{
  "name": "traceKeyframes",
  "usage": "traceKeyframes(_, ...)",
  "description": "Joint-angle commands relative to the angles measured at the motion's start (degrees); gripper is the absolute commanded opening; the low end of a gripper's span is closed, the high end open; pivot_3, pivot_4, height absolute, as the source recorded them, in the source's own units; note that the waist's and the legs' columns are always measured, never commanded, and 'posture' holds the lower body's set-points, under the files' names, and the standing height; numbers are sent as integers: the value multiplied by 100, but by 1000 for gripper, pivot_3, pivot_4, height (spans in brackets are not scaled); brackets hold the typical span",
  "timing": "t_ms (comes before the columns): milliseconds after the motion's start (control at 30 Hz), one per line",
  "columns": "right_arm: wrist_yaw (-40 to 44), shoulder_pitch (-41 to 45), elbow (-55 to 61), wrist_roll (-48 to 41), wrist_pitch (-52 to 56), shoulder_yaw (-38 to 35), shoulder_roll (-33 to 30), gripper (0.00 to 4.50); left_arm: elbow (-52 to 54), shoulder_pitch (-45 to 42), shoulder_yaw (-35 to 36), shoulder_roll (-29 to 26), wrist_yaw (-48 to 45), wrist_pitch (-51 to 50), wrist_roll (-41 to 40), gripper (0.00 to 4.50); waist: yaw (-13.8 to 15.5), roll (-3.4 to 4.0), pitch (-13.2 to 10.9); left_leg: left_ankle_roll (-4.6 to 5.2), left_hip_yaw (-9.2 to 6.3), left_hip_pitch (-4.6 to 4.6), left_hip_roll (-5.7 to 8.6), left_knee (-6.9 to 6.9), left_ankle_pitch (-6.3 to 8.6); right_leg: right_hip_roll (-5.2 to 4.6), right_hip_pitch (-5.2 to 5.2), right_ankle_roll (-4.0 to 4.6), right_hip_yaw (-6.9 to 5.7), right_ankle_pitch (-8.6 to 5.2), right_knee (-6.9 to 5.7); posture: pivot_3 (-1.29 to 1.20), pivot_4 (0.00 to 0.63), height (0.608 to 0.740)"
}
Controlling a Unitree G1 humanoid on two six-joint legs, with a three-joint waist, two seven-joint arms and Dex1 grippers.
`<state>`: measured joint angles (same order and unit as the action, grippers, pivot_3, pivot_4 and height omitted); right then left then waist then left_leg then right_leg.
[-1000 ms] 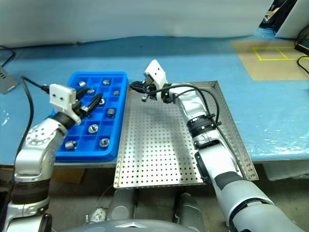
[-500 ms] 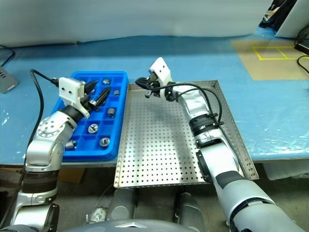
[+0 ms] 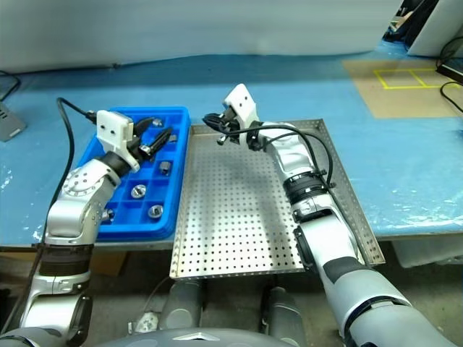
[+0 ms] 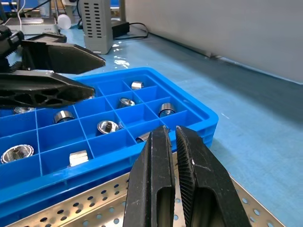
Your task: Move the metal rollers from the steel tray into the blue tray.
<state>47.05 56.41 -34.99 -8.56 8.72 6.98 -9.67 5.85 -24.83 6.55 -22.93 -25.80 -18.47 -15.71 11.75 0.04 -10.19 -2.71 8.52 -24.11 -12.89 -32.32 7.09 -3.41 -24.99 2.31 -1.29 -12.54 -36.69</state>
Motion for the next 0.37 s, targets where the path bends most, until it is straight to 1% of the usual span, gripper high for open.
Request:
traceKeyframes(33,-77,-21,287,-60,-59,-139,-20,232,-55,-241,-56,-10,-94,208,38,2813,-27,0,0,0,0,1,0,0,0,1,0,0,0,0,0,243,150,740)
traceKeyframes(233,-149,-122,448,-43,-77,-101,-23,232,-319,-393,-128,15,-248,359,95,2813,-158,0,0,-13,1,-3,-1,2,-8,2,-3,3,-1,-2,1,206,150,740)
traceKeyframes(367,-193,-199,574,-32,-50,-100,-49,232,-493,-512,-188,40,-327,474,127,2813,-177,0,0,-13,1,-2,-1,1,-8,3,-3,3,-1,-2,1,187,150,740)
